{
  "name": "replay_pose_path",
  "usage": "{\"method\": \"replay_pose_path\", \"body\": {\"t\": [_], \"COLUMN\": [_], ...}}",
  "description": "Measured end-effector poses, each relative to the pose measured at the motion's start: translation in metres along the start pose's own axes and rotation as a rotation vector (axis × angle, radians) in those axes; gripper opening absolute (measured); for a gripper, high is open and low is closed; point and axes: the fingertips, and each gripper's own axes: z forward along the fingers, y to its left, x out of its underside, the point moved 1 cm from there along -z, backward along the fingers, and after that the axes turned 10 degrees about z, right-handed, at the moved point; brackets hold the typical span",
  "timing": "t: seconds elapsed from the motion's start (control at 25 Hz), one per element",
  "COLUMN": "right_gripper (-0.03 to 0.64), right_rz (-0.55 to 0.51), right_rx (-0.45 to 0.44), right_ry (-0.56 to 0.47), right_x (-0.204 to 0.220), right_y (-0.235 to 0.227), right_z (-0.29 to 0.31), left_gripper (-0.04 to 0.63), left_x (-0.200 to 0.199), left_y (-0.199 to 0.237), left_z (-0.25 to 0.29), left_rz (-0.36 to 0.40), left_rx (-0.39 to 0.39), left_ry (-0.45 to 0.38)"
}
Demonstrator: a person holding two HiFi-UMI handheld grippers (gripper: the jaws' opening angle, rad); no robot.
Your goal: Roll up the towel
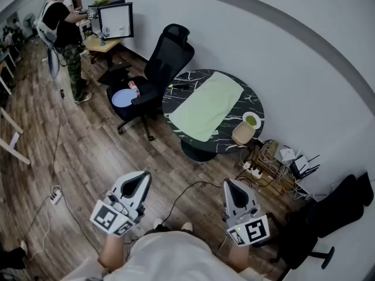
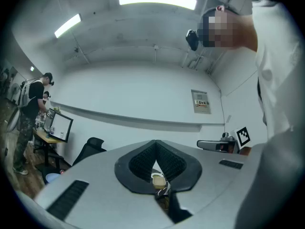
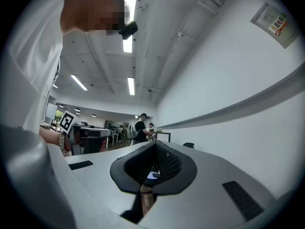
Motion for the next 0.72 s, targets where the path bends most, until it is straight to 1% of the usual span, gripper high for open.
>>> {"method": "replay_pose_path", "body": {"t": [0.2,0.52,0.72], "right_gripper": [-0.005,-0.005,-0.005], "right_rz": [-0.002,-0.012,-0.008], "right_rx": [-0.015,-0.018,-0.032], "right_ry": [-0.028,-0.021,-0.02], "right_x": [-0.0071,-0.0069,-0.0055], "right_y": [-0.0034,-0.0046,-0.0023], "right_z": [-0.0031,-0.0088,-0.0038], "left_gripper": [0.002,0.002,0.002], "left_x": [-0.0005,0.0009,0.0025], "left_y": [0.0028,-0.0015,0.0008], "left_z": [0.0036,0.0049,0.0003], "left_rz": [0.004,0.005,-0.002], "left_rx": [-0.014,-0.031,-0.055], "left_ry": [-0.009,0.004,0.017]}}
